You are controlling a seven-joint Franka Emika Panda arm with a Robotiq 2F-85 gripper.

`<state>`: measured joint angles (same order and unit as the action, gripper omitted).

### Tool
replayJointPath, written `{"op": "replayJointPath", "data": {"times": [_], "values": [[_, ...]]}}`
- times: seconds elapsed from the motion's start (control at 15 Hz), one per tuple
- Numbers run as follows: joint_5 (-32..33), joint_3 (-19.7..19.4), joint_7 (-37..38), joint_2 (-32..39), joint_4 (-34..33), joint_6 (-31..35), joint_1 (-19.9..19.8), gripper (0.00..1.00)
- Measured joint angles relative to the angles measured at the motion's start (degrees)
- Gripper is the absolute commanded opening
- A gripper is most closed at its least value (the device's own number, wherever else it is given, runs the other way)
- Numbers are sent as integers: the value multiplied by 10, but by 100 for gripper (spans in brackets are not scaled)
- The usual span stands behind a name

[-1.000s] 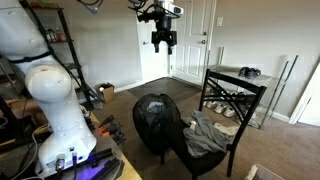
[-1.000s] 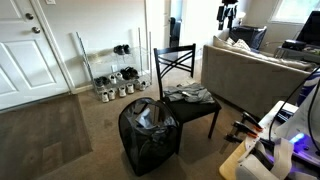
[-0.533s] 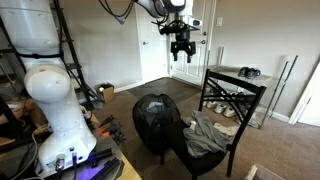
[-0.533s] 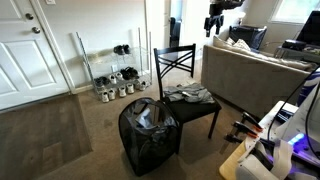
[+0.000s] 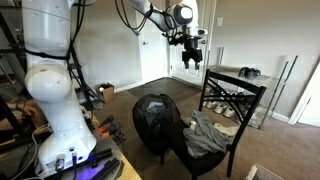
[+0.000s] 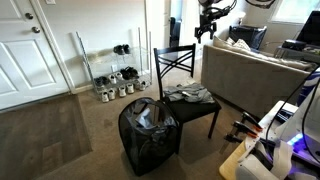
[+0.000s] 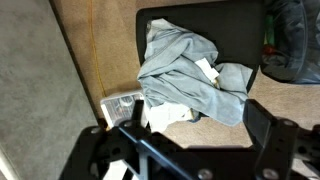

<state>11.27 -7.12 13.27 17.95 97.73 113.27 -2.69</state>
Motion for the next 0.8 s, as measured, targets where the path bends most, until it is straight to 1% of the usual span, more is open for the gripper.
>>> {"op": "replayJointPath", "data": {"times": [0.13,0.4,0.6,0.8], "values": [[-8,3,-4,26,-16,-30,-1,100],[-74,13,-59,89,-63,-96,-11,100],[-113,19,-94,129,-96,-120,-29,100],[-130,21,-113,151,-125,-138,-42,100]]}}
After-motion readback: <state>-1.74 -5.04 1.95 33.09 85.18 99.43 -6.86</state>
